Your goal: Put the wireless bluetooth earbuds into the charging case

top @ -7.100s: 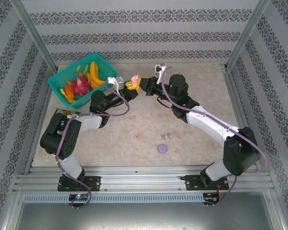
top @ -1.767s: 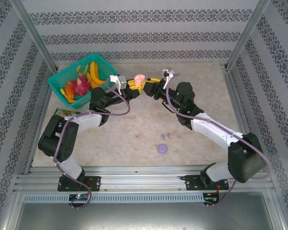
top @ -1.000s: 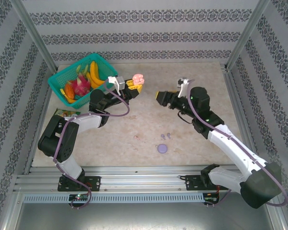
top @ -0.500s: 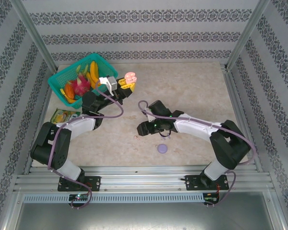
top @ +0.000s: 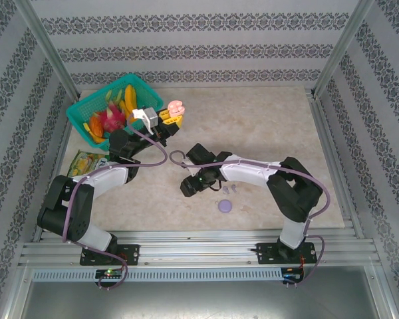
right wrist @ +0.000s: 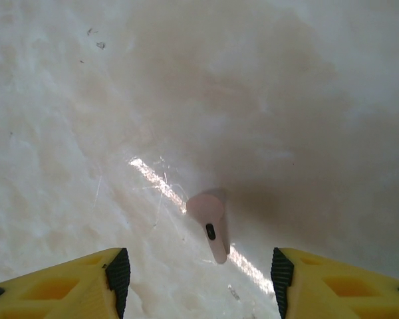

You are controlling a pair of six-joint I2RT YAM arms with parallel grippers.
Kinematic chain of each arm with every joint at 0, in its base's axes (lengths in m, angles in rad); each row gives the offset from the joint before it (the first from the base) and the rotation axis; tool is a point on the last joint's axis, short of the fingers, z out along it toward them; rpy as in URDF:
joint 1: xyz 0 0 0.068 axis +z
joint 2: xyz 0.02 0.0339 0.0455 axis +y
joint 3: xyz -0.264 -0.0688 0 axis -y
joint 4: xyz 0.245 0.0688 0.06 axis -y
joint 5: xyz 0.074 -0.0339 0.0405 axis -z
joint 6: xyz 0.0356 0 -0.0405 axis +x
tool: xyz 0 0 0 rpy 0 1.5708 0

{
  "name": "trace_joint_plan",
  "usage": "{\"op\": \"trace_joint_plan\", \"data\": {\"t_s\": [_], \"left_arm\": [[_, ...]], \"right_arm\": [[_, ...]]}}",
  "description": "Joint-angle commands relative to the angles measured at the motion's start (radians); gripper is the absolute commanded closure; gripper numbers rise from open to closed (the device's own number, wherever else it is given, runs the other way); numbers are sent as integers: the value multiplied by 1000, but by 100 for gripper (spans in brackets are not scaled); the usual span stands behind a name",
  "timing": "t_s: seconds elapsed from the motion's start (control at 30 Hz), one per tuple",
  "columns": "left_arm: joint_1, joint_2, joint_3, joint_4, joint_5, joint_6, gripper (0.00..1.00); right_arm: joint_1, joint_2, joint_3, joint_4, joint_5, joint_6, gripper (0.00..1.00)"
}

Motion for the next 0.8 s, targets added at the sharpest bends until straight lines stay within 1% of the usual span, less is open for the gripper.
{"op": "trace_joint_plan", "data": {"t_s": [0.0,0.4,0.77], "left_arm": [[14,-18,-1,13,-1,19,100],[20,-8,1,26,-3,12,100],[22,-10,2,26,-3,3,100]], "right_arm": [[14,37,47,-40,46,-39,41],[38,119,103,-72,66,-73,45],[58,158,132,-102,108,-97,54]]}}
